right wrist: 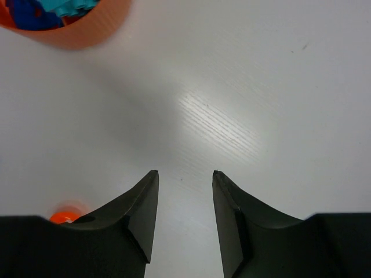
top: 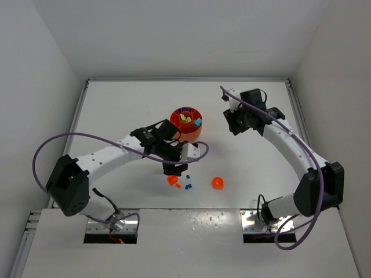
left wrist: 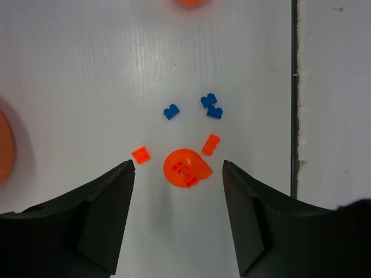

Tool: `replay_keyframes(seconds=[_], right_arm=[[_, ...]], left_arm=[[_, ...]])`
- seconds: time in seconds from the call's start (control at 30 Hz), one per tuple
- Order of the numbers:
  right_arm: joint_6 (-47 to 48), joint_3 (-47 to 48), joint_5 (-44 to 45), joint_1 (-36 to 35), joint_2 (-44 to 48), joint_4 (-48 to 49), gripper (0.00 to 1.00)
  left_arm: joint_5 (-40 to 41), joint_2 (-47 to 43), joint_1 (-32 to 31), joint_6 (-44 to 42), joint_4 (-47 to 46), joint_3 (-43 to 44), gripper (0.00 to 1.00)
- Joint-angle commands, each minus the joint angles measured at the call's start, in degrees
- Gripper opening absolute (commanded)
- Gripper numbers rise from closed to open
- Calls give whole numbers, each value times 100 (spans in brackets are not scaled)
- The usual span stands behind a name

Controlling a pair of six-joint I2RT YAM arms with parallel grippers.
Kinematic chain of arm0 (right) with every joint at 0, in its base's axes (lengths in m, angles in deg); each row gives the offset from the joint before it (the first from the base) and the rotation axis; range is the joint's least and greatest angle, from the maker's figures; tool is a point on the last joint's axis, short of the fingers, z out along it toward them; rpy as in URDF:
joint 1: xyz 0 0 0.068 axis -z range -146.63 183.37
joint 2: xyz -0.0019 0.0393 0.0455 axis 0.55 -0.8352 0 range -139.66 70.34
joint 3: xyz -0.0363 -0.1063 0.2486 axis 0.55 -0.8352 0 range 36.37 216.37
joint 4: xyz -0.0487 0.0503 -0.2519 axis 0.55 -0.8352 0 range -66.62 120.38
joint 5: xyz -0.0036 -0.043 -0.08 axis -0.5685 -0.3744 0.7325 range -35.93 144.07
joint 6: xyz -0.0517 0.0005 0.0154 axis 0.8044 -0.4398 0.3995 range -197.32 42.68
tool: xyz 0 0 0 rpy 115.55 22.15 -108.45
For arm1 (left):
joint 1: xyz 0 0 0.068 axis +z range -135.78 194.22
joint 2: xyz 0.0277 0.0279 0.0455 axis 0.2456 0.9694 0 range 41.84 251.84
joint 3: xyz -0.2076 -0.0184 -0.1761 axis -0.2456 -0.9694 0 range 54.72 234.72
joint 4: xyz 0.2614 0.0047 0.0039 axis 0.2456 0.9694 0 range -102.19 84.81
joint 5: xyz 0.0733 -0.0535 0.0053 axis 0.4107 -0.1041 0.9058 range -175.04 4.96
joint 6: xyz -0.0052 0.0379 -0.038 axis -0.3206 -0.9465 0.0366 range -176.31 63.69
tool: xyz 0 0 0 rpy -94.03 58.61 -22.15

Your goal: Sort the legos into containers by color

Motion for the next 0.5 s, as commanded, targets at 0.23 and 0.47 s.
replay_keyframes(seconds=[0.23,0.47], right_arm=[[-391,464,-1256,889,-92,222,51],[-391,588,-1547,1171,-145,117,51]], left_arm=[[980,1208,-937,-1986,-224,483,37],[1165,1885,-999,-2435,-224,747,29]])
